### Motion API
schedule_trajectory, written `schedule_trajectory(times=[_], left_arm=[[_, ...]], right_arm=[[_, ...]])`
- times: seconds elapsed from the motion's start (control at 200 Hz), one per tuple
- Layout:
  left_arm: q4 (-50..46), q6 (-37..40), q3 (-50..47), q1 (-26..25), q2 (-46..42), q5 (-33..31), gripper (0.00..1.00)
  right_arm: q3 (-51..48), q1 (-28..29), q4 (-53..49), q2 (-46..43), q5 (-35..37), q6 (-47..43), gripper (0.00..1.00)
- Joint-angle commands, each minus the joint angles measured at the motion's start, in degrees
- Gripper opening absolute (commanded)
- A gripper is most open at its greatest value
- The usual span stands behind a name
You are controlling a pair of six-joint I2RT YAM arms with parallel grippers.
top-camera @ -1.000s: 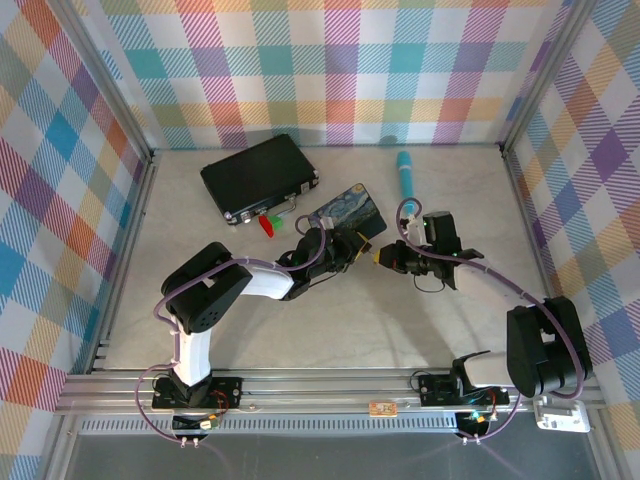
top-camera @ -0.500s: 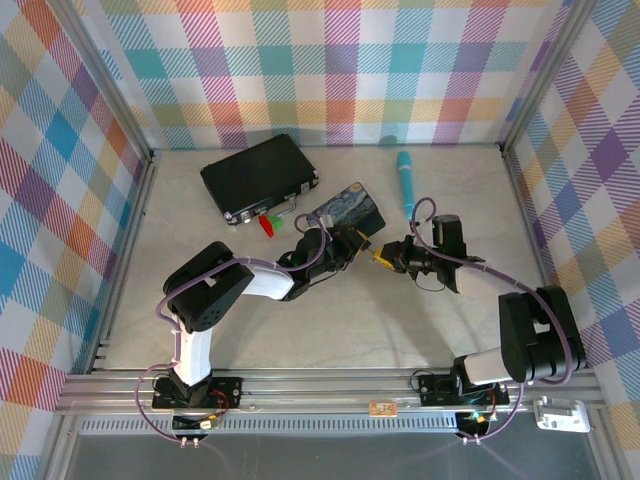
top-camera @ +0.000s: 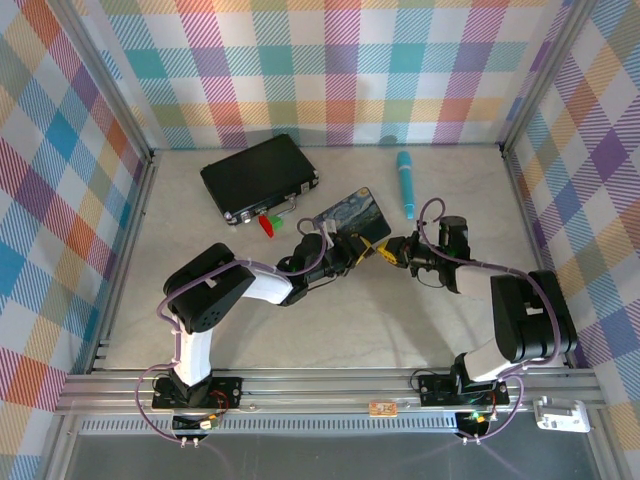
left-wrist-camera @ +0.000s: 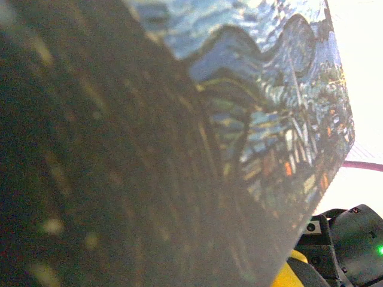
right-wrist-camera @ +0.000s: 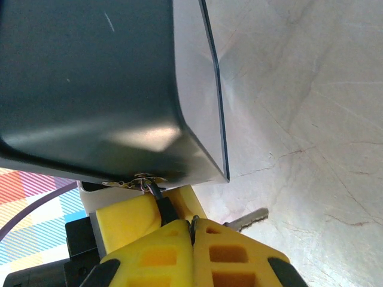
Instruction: Unlock the padlock with the key
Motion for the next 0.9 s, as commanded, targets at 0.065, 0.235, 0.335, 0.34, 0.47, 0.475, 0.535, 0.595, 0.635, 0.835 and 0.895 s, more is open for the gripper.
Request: schedule_trajectory(times=[0.065, 0.235, 0.335, 0.34, 0.47, 0.475, 0.535, 0.595, 0.635, 0.835, 0.895], left_arm=[[-2.6, 1.0, -0.7, -3.0, -1.5, -3.5, 0.00], [-12.9, 5.1, 2.1, -2.8, -1.3, -12.2, 0.00], [-16.6, 6.5, 3.8, -2.8, -1.0, -15.6, 0.00], [-16.8, 6.6, 3.9, -2.8, -1.0, -15.9, 0.00], [-21.1, 8.0, 6.1, -3.0, -0.4, -20.5, 0.00], [-21.2, 8.1, 6.2, -3.0, -0.4, -20.5, 0.00], [-22.5, 8.1, 7.5, -3.1, 0.5, -22.1, 0.00], [-23.9, 7.8, 9.1, -3.1, 1.9, -22.8, 0.00], [-24.7, 7.3, 10.2, -3.1, 2.9, -22.8, 0.00], [-26.5, 5.8, 13.5, -3.2, 6.5, -21.4, 0.10], [-27.2, 5.2, 13.9, -3.2, 7.0, -20.8, 0.15]], right_arm=[[-3.0, 0.8, -2.4, -8.2, 2.1, -2.1, 0.00], [-1.9, 0.7, -14.3, -14.5, 6.6, -8.9, 0.00], [-1.3, 0.6, -16.5, -15.1, 7.8, -10.5, 0.00], [-1.3, 0.6, -16.7, -15.2, 7.9, -10.7, 0.00], [0.1, 0.6, -19.9, -14.9, 10.1, -13.7, 0.00], [0.2, 0.6, -20.0, -14.9, 10.2, -13.8, 0.00], [0.9, 0.6, -22.0, -15.4, 11.5, -15.3, 0.00], [1.6, 0.6, -23.8, -16.1, 13.0, -16.7, 0.00], [2.0, 0.6, -25.0, -16.6, 13.7, -17.5, 0.00], [2.1, 0.6, -28.8, -19.1, 16.7, -20.0, 0.00], [1.8, 0.6, -29.1, -19.8, 17.3, -20.3, 0.00]])
